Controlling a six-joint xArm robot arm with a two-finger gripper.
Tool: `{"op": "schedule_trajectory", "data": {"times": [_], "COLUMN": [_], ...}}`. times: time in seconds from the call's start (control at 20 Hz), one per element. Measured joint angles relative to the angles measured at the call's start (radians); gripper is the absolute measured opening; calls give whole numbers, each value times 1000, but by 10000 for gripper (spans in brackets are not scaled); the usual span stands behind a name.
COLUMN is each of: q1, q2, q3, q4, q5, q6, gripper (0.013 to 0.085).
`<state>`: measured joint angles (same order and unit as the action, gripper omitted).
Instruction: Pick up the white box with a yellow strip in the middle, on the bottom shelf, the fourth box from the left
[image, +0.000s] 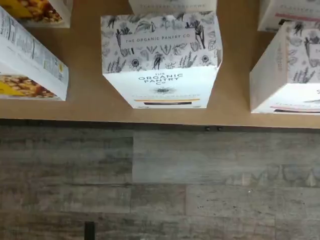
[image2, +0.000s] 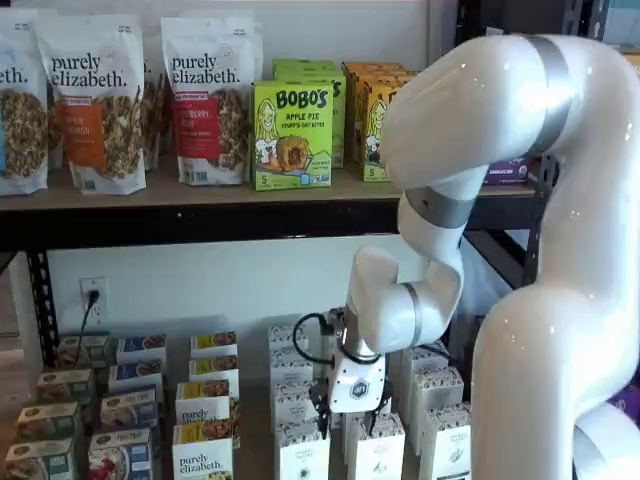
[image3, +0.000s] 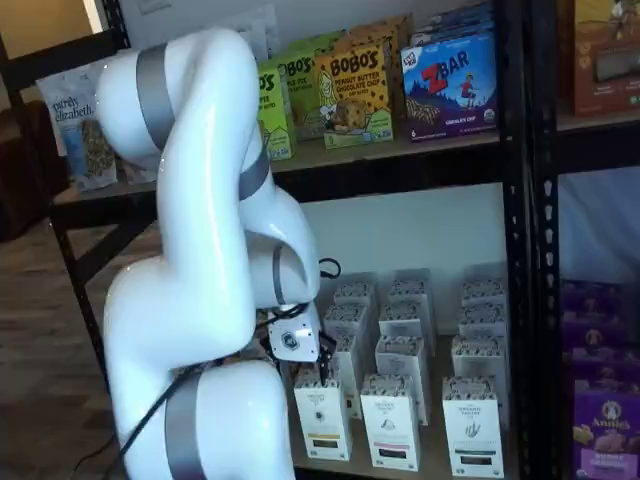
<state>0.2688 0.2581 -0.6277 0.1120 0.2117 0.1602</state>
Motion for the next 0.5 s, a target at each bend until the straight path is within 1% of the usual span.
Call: {"op": "schedule_trajectory", "data": {"times": [0.1,0.4,0.5], "q1": [4,10,13], "q2": [30,117,142], "q3": [-17,-72,-88], "q4": [15,-17,-19], "q5": [-12,-49,-65], "q6": [-10,25,29], "gripper": [850,850,850]}}
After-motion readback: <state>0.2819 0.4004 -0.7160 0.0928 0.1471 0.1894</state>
